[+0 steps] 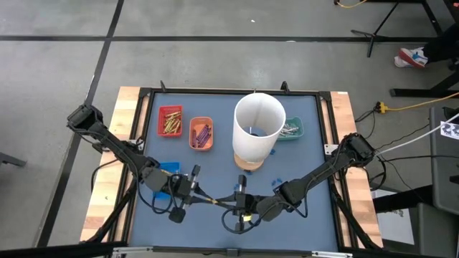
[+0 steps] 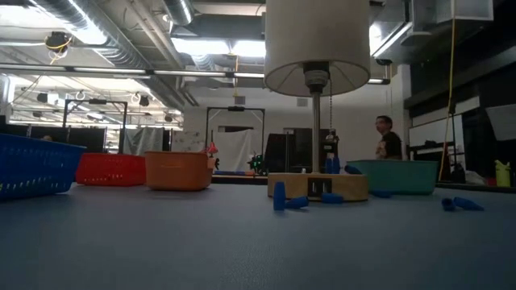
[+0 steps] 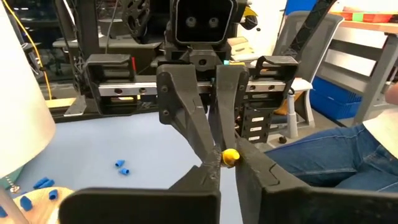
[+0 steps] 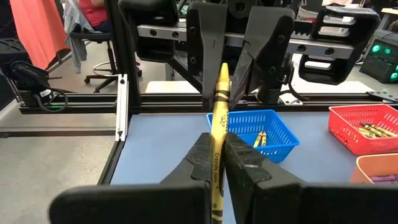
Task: Sort crayons
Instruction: Put the yellow crayon into the blue bin
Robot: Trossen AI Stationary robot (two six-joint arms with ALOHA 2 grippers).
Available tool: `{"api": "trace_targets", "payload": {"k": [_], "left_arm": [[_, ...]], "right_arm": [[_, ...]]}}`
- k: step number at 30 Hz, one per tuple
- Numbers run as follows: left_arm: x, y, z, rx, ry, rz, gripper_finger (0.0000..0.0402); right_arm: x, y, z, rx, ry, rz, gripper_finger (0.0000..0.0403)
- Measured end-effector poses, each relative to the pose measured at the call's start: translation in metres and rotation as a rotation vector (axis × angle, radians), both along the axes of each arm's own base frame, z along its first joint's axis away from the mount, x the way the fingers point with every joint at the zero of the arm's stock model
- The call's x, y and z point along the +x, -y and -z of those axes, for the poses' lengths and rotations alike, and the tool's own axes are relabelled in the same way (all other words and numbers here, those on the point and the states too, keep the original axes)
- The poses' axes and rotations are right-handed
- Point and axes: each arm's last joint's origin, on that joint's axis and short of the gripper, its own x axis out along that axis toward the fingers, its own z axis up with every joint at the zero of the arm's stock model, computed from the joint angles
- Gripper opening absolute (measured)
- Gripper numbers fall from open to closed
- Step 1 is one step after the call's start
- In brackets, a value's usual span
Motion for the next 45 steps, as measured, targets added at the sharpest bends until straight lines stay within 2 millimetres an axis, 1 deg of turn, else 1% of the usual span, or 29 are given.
{"api": "trace_targets", "payload": {"k": [12,14,16,21,24,27,30,33,37,38,41,43,45], "left_arm": [[0.0,0.0,0.0,0.003,-0.002,-0.018,0.0009],[0.0,0.0,0.0,0.003,-0.004,-0.017,0.0009],[0.0,0.0,0.001,0.001,-0.005,-0.017,0.0009],[0.0,0.0,0.001,-0.004,-0.009,-0.017,0.001],[0.0,0.0,0.001,-0.028,-0.015,-0.021,0.001],[0.0,0.0,0.001,-0.031,-0.016,-0.022,0.001],[0.0,-0.001,0.003,-0.021,-0.032,-0.023,0.001],[0.0,-0.001,0.004,-0.01,-0.047,-0.024,0.001],[-0.001,-0.001,0.005,-0.004,-0.056,-0.024,0.001],[-0.001,-0.001,0.005,-0.004,-0.056,-0.024,0.001],[-0.001,-0.001,0.006,-0.003,-0.057,-0.025,0.001],[-0.001,-0.001,0.006,-0.003,-0.057,-0.025,0.001],[-0.001,-0.001,0.006,0.0,-0.057,-0.027,0.001]], "right_arm": [[0.0,0.0,0.0,0.0,-0.005,-0.017,0.0022],[0.0,0.0,0.0,0.002,-0.006,-0.026,0.0027],[0.0,-0.001,0.0,0.001,-0.007,-0.031,0.0041],[0.0,-0.001,0.0,0.0,-0.007,-0.035,0.0096],[-0.004,0.0,-0.005,0.0,-0.014,-0.047,0.0113],[-0.012,0.004,-0.019,0.005,-0.034,-0.089,0.0112],[-0.023,0.01,-0.035,0.07,-0.062,-0.12,0.0094],[-0.036,0.017,-0.05,0.121,-0.107,-0.156,0.0062],[-0.057,0.024,-0.069,0.112,-0.159,-0.206,0.001],[-0.062,0.026,-0.073,0.106,-0.169,-0.215,0.0006],[-0.08,0.03,-0.082,0.09,-0.208,-0.224,0.0016],[-0.091,0.031,-0.083,0.075,-0.217,-0.222,0.0017],[-0.101,0.031,-0.078,0.056,-0.232,-0.22,0.0011]]}}
